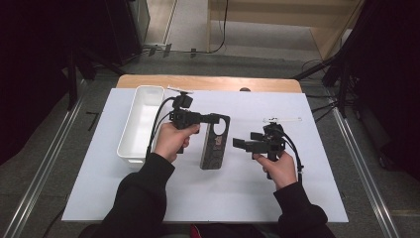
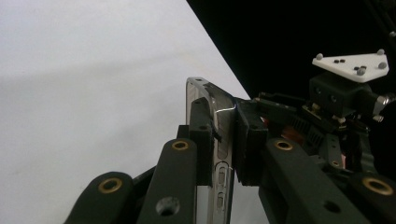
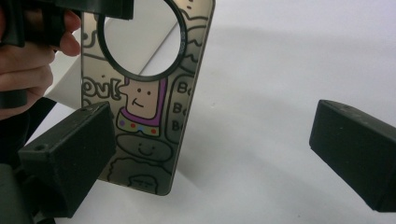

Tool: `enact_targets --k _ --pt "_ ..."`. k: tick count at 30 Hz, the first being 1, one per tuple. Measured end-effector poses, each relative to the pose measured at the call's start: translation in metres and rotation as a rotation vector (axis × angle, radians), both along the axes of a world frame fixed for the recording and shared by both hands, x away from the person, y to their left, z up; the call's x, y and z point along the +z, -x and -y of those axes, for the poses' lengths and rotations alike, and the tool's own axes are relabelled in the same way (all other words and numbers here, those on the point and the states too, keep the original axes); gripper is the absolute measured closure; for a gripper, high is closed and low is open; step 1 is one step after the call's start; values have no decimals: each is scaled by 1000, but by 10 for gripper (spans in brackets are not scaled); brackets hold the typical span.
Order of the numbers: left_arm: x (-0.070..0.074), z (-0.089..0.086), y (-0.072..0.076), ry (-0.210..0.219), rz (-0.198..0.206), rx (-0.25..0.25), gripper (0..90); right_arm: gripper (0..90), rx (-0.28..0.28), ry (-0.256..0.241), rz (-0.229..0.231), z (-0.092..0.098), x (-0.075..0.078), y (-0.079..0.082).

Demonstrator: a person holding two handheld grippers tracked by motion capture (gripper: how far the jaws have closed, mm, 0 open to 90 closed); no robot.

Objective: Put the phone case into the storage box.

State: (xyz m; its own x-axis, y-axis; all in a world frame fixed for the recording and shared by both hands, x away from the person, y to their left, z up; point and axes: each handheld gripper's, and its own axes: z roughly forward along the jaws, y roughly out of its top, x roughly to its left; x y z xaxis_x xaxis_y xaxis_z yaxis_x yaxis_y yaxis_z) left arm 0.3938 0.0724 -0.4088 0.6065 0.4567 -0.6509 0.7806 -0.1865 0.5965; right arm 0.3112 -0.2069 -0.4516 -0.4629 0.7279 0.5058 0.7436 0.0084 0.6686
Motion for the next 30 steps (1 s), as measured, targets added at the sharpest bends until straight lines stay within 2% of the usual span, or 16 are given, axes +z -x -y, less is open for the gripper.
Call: enact_targets --k 2,6,10,14,16,21,23,25,28,30 --pt "-1 0 1 9 -2 -9 797 0 -14 19 4 -1 0 1" --pt "-4 1 3 18 -1 -22 797 0 -5 17 8 -1 0 2" --pt "-8 1 6 34 -2 -38 797 0 3 -15 18 1 1 2" --pt "-11 1 10 40 2 -57 797 0 0 -12 15 1 1 2" --pt "-12 0 12 61 -13 -62 797 0 2 -14 13 0 0 2" --pt "-10 -3 16 83 -7 -84 796 2 15 -26 33 -2 2 3" --pt "-9 -3 17 90 9 -97 796 82 6 -17 37 -3 2 4" --pt "-9 -2 19 97 17 -114 796 82 3 -5 35 -3 1 4" --pt "-9 -2 21 95 27 -126 796 82 9 -15 38 -4 1 4" --pt "-11 -3 20 114 13 -131 796 82 20 -31 45 -4 1 4"
